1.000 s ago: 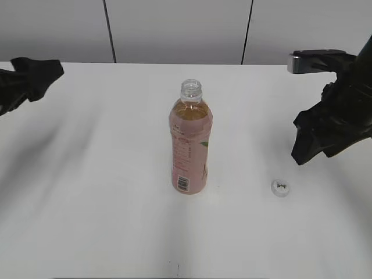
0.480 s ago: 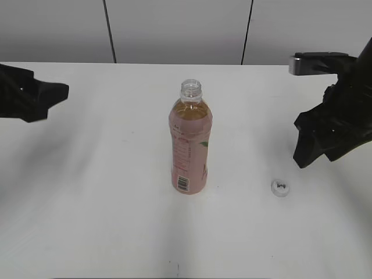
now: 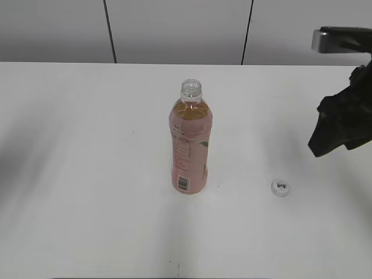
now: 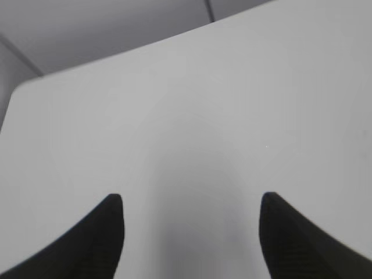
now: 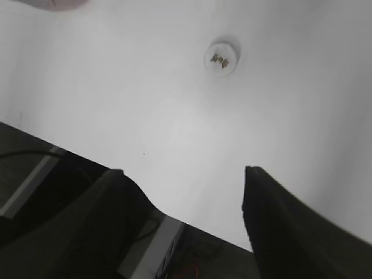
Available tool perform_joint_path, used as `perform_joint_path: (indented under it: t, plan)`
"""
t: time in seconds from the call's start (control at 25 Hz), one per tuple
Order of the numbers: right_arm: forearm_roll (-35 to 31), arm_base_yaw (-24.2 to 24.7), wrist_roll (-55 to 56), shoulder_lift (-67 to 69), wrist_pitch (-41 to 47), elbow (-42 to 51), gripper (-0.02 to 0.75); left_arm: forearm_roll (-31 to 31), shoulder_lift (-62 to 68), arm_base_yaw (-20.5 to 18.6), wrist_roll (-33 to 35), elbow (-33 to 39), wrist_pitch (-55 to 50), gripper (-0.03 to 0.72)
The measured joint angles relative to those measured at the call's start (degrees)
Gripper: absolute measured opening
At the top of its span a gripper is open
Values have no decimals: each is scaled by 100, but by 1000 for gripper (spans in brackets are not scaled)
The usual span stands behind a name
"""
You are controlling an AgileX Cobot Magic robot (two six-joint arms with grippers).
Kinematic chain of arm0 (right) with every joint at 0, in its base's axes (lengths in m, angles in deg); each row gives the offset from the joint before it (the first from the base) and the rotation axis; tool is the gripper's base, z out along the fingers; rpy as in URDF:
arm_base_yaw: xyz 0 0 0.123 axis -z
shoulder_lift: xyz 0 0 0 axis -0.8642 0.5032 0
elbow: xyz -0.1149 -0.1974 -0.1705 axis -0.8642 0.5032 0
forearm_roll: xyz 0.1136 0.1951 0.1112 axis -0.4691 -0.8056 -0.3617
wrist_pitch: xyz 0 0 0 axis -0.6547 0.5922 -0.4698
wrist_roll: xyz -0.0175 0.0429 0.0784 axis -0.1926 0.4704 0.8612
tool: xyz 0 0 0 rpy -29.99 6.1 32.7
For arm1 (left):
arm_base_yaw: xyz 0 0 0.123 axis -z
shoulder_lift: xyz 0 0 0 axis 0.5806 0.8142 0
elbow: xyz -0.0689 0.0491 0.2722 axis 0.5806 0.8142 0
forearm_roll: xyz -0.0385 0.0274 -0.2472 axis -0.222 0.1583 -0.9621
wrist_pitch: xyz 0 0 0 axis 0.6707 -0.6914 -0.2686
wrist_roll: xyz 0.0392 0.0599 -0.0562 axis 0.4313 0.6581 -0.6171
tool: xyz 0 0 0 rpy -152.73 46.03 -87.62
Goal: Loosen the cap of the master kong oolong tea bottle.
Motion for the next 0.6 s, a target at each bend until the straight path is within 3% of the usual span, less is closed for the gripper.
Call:
perform_joint_path:
  t: [0.12, 0.24, 0.6]
  plan:
    - [0, 0, 72, -501, -64, 102, 482, -2240, -704, 89, 1287, -36, -397, 451]
    - [110, 0, 192, -1058, 21, 330, 482, -3552, -1493, 153, 2252, -217, -1053, 452]
    - [967, 0, 711, -3020, 394, 1435, 471, -3856, -3755, 153, 2702, -406, -4159, 436]
